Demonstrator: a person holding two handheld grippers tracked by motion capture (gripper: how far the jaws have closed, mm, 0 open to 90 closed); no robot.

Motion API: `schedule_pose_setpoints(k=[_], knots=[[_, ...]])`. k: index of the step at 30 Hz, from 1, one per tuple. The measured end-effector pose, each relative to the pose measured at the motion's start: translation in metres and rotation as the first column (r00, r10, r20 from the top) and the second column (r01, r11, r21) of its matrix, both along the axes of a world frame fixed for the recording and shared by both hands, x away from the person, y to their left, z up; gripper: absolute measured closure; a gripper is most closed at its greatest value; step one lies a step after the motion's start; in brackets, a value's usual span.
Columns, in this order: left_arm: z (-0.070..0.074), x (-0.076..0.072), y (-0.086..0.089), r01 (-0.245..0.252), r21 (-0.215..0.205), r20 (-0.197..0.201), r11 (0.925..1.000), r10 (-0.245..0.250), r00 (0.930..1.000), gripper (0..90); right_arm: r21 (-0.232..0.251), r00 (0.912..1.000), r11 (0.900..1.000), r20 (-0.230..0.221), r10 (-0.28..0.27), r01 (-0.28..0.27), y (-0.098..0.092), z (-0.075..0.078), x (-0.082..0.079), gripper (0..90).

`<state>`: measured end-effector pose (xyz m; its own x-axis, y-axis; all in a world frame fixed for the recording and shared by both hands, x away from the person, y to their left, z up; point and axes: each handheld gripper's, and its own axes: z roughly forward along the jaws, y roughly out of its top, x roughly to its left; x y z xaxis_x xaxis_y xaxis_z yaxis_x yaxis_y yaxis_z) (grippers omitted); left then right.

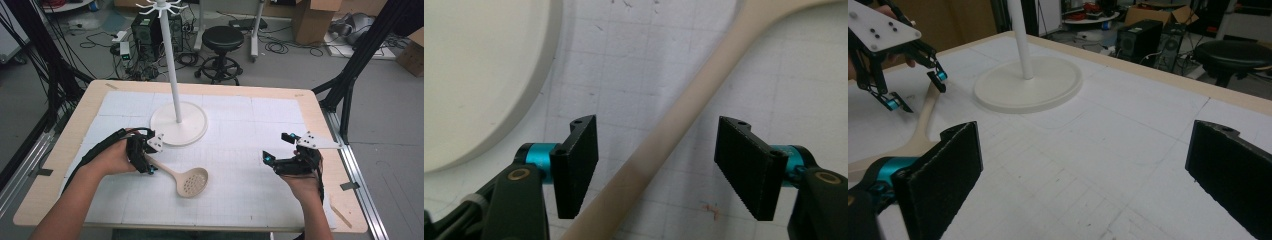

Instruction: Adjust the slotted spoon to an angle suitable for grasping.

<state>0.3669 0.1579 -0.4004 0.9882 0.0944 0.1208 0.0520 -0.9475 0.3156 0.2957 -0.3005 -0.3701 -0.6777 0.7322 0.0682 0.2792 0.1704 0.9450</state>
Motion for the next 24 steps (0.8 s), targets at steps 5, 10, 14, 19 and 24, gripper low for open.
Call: schedule_pose_setpoints(k=[5,10,14,19,24], knots=[[-0.0033,0.0022,-0.0030,0.001,0.028,-0.017,0.9996,-0.001,0.9999,42.6,-0.001,1.0000,1.000,0.000,0.002,-0.002,-0.0004,-0.0003,0.0003,0.7],[-0.0065,0.0052,-0.0040,-0.004,0.056,-0.046,0.9984,0.006,0.9989,50.3,-0.003,1.0000,1.000,-0.002,0.002,-0.002,0.0002,-0.0009,0.0008,0.7],[-0.0060,0.0057,-0.0064,-0.018,0.063,-0.058,0.9979,0.022,0.9981,56.6,-0.005,1.0000,1.000,0.000,0.004,-0.004,0.0007,-0.0009,0.0008,0.7],[-0.0050,0.0067,-0.0091,0.009,0.084,-0.063,0.9964,-0.004,0.9980,58.4,-0.006,1.0000,1.000,0.002,0.004,-0.004,0.0007,-0.0006,0.0004,0.7],[-0.0048,0.0039,-0.0105,0.018,0.087,-0.072,0.9961,-0.011,0.9973,63.1,-0.005,1.0000,1.000,0.000,0.002,-0.002,-0.0002,-0.0006,0.0003,0.7]])
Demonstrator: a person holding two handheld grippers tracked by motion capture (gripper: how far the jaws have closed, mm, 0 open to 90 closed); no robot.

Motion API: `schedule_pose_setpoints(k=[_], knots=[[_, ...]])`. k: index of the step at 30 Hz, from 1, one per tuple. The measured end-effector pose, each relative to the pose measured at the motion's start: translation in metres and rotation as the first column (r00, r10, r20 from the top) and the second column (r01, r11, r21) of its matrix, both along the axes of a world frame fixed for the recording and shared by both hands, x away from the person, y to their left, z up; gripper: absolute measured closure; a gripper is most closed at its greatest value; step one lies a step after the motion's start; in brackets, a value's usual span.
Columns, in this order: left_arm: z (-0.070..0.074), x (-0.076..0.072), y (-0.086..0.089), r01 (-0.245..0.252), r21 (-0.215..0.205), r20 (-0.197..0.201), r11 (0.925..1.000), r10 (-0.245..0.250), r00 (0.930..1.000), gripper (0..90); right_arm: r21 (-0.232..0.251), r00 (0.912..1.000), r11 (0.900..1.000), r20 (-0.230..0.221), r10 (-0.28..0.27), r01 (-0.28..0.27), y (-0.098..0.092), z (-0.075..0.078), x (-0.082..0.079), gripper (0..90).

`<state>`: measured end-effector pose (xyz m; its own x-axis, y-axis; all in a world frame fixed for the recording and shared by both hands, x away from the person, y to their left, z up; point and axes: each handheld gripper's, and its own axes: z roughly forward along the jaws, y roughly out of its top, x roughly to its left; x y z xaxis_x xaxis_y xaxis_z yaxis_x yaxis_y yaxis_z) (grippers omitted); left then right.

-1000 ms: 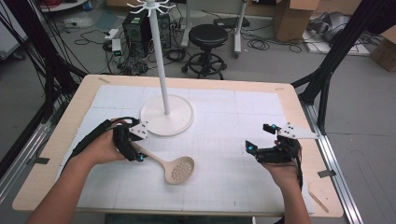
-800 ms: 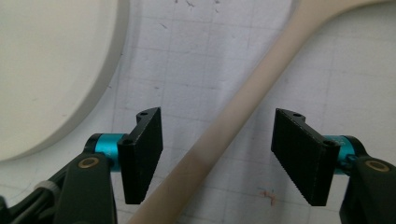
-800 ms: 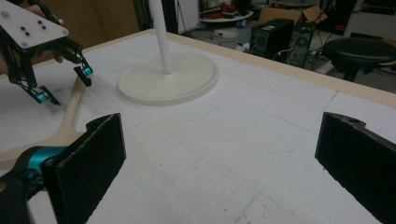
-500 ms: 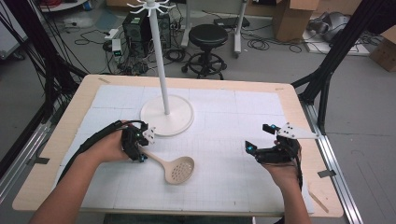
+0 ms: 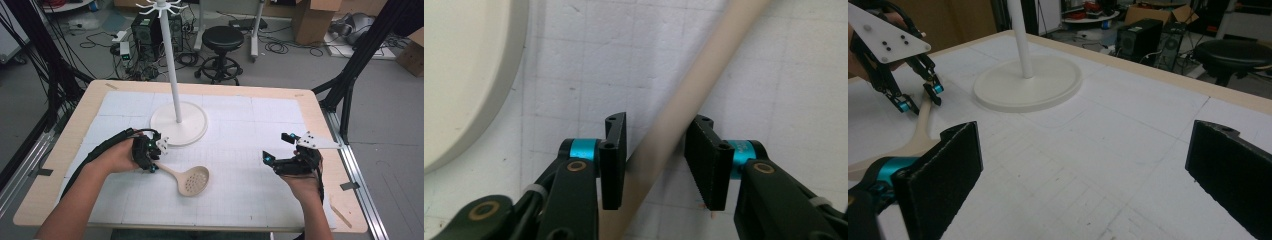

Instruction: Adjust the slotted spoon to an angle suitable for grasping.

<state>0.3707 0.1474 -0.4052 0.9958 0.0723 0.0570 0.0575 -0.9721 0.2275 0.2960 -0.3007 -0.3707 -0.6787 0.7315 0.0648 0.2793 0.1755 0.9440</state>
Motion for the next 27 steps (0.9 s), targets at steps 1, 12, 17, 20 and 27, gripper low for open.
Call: schedule_pose_setpoints(k=[1,12,17,20,27], knots=[[0.0000,0.0000,0.0000,0.000,0.000,0.000,1.0000,0.000,1.0000,64.4,-0.001,1.0000,1.000,0.001,0.000,0.000,0.0000,-0.0001,0.0001,0.7],[0.0007,-0.0051,-0.0025,0.004,0.007,-0.063,1.0000,-0.004,0.9980,72.3,-0.001,1.0000,1.000,0.001,0.001,-0.001,0.0002,-0.0001,0.0002,0.7],[0.0007,-0.0059,-0.0049,-0.013,-0.001,-0.091,0.9999,0.012,0.9958,76.3,-0.001,1.0000,1.000,-0.005,0.003,-0.003,0.0009,-0.0001,-0.0001,0.7],[0.0004,-0.0050,-0.0040,-0.015,-0.009,-0.097,0.9998,0.014,0.9952,76.1,-0.002,1.0000,1.000,-0.002,0.002,-0.002,0.0006,-0.0001,0.0000,0.7],[0.0050,-0.0049,0.0039,-0.071,-0.018,-0.033,0.9973,0.071,0.9969,52.8,-0.002,1.0000,1.000,-0.003,0.003,-0.003,0.0002,-0.0005,0.0001,0.7]])
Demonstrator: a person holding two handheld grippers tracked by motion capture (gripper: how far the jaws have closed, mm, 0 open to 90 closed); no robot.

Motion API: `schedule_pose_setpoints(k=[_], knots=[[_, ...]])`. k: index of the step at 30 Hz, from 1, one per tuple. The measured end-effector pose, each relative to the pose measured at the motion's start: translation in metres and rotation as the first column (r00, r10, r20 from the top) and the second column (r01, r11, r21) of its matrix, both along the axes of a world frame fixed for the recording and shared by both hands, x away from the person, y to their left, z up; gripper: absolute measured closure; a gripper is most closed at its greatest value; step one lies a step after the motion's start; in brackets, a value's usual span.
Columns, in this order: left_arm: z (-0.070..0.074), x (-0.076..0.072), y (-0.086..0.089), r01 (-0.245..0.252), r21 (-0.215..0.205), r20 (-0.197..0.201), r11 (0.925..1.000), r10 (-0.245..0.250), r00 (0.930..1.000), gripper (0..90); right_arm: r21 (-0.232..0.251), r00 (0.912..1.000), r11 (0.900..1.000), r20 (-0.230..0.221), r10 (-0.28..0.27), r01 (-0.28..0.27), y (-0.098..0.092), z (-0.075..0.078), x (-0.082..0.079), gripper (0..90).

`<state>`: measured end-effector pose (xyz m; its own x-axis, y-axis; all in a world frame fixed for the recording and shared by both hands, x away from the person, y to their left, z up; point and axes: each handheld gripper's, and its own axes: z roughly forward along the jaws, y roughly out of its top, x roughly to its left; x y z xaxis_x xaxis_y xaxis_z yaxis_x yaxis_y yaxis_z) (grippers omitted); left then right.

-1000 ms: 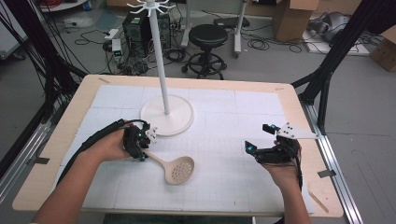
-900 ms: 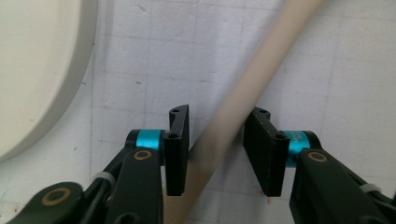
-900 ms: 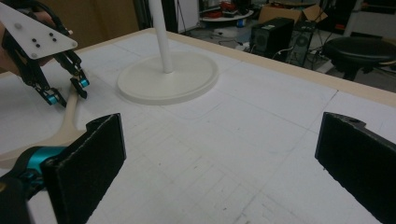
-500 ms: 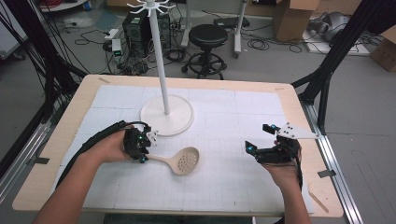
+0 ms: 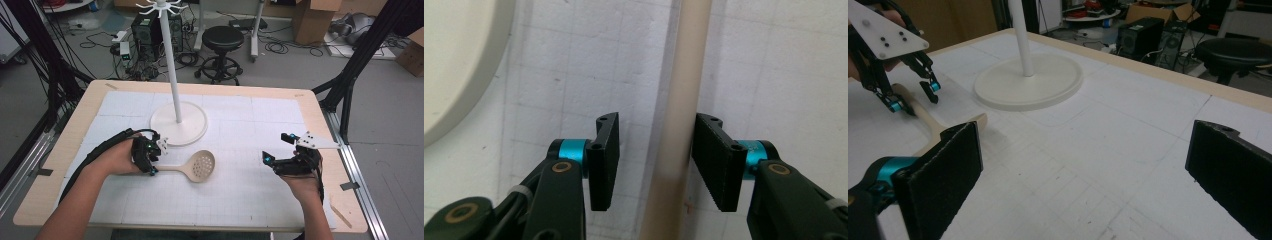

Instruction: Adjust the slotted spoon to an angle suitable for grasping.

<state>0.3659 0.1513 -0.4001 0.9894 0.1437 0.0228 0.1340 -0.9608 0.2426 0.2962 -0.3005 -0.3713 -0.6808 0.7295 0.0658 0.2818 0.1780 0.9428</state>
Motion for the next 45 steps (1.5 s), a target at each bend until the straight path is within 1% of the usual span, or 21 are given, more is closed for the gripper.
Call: schedule_pose_setpoints(k=[2,3,4,11,12,17,19,20,21,25,30,32,34,35,37,38,39,42,43,44,45], knots=[[0.003,-0.001,0.004,-0.005,-0.008,0.009,1.0000,0.006,0.9999,50.1,0.000,1.0000,1.000,0.001,-0.001,0.001,-0.001,0.000,0.000,0.7],[0.003,-0.001,0.004,-0.005,-0.008,0.009,1.0000,0.006,0.9999,49.9,0.003,1.0000,1.000,0.001,-0.002,0.002,-0.001,0.000,0.000,0.7],[0.005,-0.002,0.009,-0.009,-0.011,0.000,0.9999,0.009,1.0000,49.8,0.003,1.0000,1.000,0.000,-0.002,0.002,-0.001,0.000,0.000,0.7],[0.003,-0.006,0.023,-0.020,0.010,0.019,0.9997,0.020,0.9996,48.1,0.000,1.0000,1.000,0.001,-0.003,0.003,-0.001,-0.001,0.000,0.7],[0.001,-0.006,0.026,-0.009,0.029,0.012,0.9996,0.009,0.9999,49.8,0.000,1.0000,1.000,-0.002,-0.004,0.004,-0.001,-0.001,0.000,0.7],[-0.002,-0.007,0.028,-0.010,0.045,0.002,0.9990,0.009,1.0000,57.2,0.004,1.0000,1.000,0.000,-0.008,0.008,-0.002,-0.001,0.000,0.7],[-0.005,-0.006,0.025,-0.001,0.051,-0.019,0.9987,0.002,0.9998,65.9,0.005,0.9999,1.000,-0.002,-0.012,0.013,-0.003,-0.001,0.000,0.7],[-0.005,-0.006,0.025,-0.001,0.051,-0.019,0.9987,0.002,0.9998,67.0,0.007,0.9999,1.000,-0.003,-0.013,0.013,-0.003,0.000,0.000,0.7],[-0.005,-0.006,0.023,0.012,0.051,-0.018,0.9986,-0.011,0.9998,70.5,0.007,0.9999,1.000,-0.002,-0.012,0.012,-0.003,0.000,0.000,0.7],[-0.004,-0.007,0.022,0.025,0.051,-0.014,0.9984,-0.024,0.9996,71.5,0.009,0.9999,1.000,-0.004,-0.012,0.012,-0.003,-0.001,0.000,0.7],[0.000,-0.007,0.015,0.044,0.009,0.013,0.9990,-0.044,0.9989,72.4,0.007,1.0000,1.000,-0.003,-0.009,0.009,-0.003,-0.001,0.001,0.7],[0.001,-0.007,0.013,0.046,0.005,0.020,0.9989,-0.046,0.9987,72.4,0.005,1.0000,1.000,-0.003,-0.007,0.007,-0.002,-0.001,0.001,0.7],[0.002,-0.006,0.004,0.057,-0.001,0.023,0.9984,-0.057,0.9981,72.5,0.005,1.0000,1.000,-0.002,-0.006,0.006,-0.002,-0.001,0.001,0.7],[0.003,-0.006,0.001,0.064,-0.002,0.032,0.9979,-0.064,0.9974,72.5,0.006,1.0000,1.000,-0.003,-0.006,0.006,-0.002,-0.001,0.000,0.7],[0.004,-0.006,-0.007,0.073,-0.009,0.027,0.9973,-0.073,0.9970,72.5,0.005,1.0000,1.000,-0.003,-0.007,0.007,-0.001,-0.001,0.000,0.7],[0.004,-0.006,-0.009,0.080,-0.012,0.037,0.9967,-0.080,0.9962,72.5,0.005,1.0000,1.000,-0.003,-0.007,0.007,-0.001,-0.001,0.000,0.7],[0.004,-0.006,-0.009,0.080,-0.012,0.037,0.9967,-0.080,0.9962,72.5,0.004,1.0000,1.000,-0.002,-0.006,0.006,-0.001,-0.001,0.000,0.7],[0.003,-0.004,-0.025,0.093,-0.028,0.037,0.9953,-0.092,0.9951,72.5,0.007,1.0000,1.000,-0.002,-0.004,0.004,-0.001,-0.001,0.000,0.7],[0.003,-0.004,-0.025,0.093,-0.028,0.037,0.9953,-0.092,0.9951,72.5,0.007,1.0000,1.000,0.000,-0.001,0.001,-0.001,-0.001,0.001,0.7],[0.002,-0.003,-0.029,0.097,-0.033,0.027,0.9947,-0.096,0.9950,72.5,0.008,1.0000,1.000,0.000,-0.002,0.002,-0.001,-0.001,0.001,0.7],[0.000,-0.002,-0.038,0.106,-0.038,0.030,0.9937,-0.105,0.9941,72.5,0.010,1.0000,1.000,-0.004,-0.002,0.002,-0.001,-0.001,0.000,0.7]])
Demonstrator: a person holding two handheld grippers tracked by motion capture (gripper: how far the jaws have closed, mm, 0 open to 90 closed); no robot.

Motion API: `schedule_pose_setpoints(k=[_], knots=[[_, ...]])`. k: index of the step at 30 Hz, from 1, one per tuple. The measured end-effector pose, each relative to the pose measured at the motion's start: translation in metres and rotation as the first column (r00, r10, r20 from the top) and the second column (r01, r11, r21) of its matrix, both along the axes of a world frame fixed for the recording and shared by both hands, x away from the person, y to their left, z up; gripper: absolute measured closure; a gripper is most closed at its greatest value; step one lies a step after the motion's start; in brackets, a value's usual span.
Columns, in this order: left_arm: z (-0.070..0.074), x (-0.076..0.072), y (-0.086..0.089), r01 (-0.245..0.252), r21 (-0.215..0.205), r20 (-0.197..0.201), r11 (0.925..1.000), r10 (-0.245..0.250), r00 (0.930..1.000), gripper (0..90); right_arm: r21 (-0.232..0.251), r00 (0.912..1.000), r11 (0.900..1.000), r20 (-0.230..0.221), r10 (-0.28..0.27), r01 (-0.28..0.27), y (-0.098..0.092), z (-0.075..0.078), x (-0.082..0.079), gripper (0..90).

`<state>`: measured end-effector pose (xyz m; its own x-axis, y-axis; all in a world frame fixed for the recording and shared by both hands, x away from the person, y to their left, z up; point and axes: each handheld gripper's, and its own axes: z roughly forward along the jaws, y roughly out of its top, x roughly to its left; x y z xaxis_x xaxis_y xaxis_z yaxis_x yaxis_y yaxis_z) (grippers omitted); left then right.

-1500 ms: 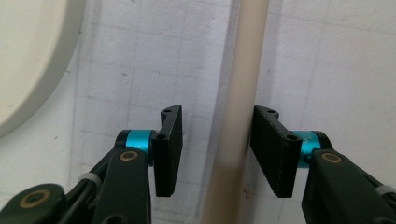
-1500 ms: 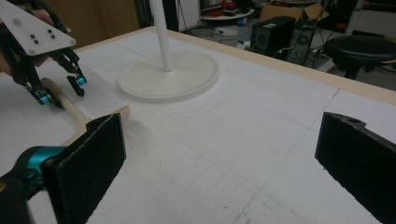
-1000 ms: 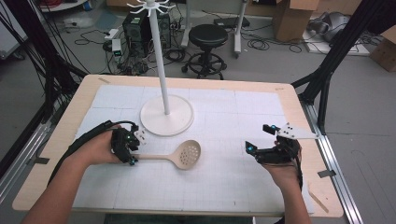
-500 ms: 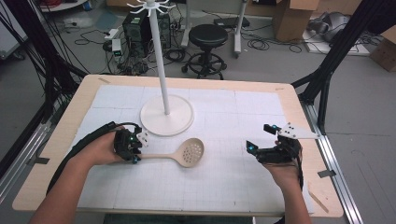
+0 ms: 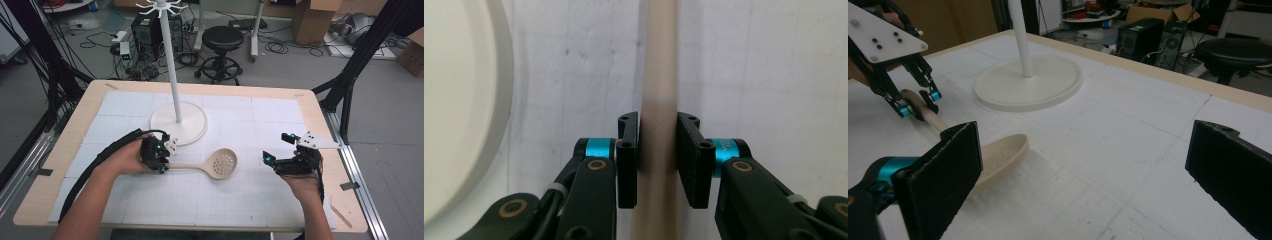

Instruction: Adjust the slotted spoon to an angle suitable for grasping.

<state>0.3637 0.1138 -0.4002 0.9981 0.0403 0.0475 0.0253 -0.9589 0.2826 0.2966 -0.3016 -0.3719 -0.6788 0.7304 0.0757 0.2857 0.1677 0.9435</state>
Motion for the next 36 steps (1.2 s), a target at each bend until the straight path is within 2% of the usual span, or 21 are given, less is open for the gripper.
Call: schedule_pose_setpoints(k=[5,6,10,12,13,14,16,17,21,24,29,36], knots=[[0.001,0.001,-0.020,0.026,-0.013,-0.005,0.9996,-0.026,0.9997,72.5,-0.001,1.0000,1.000,0.001,0.003,-0.003,0.000,0.000,0.000,0.7],[0.002,0.002,-0.031,0.036,-0.025,-0.006,0.9990,-0.036,0.9993,72.5,-0.002,1.0000,1.000,0.003,0.004,-0.004,-0.001,0.000,0.000,0.7],[0.003,0.006,-0.051,0.055,-0.055,-0.020,0.9970,-0.056,0.9983,72.5,0.000,1.0000,1.000,0.005,0.004,-0.004,-0.002,0.001,0.000,0.7],[0.001,0.007,-0.062,0.061,-0.039,-0.018,0.9974,-0.062,0.9979,72.5,-0.003,0.9999,1.000,0.012,0.006,-0.006,-0.002,0.002,0.000,0.7],[0.001,0.007,-0.062,0.061,-0.039,-0.018,0.9974,-0.062,0.9979,72.5,-0.001,0.9999,1.000,0.012,0.006,-0.006,-0.001,0.002,0.000,0.7],[-0.001,0.009,-0.071,0.064,-0.034,-0.029,0.9974,-0.065,0.9975,72.5,-0.001,0.9999,1.000,0.012,0.007,-0.007,-0.001,0.002,0.000,0.7],[-0.002,0.009,-0.076,0.066,-0.037,-0.028,0.9971,-0.067,0.9974,72.5,-0.002,0.9999,1.000,0.012,0.007,-0.007,-0.001,0.002,0.000,0.7],[-0.003,0.010,-0.087,0.074,-0.045,-0.031,0.9963,-0.075,0.9967,72.5,0.000,0.9999,1.000,0.011,0.008,-0.008,-0.002,0.002,0.000,0.7],[-0.002,0.011,-0.105,0.086,-0.050,-0.031,0.9950,-0.088,0.9957,72.5,0.004,0.9999,1.000,0.013,0.006,-0.007,-0.004,0.003,0.000,0.7],[-0.002,0.012,-0.114,0.092,-0.045,-0.027,0.9947,-0.094,0.9953,72.4,0.007,0.9999,1.000,0.015,0.003,-0.003,-0.005,0.003,0.000,0.7],[-0.002,0.013,-0.134,0.101,-0.062,-0.026,0.9929,-0.103,0.9944,72.4,0.012,0.9999,1.000,0.014,0.003,-0.003,-0.006,0.003,0.000,0.7],[-0.004,0.013,-0.151,0.116,-0.066,-0.025,0.9911,-0.118,0.9927,72.4,0.010,0.9999,1.000,0.015,0.003,-0.003,-0.005,0.003,0.000,0.7]])
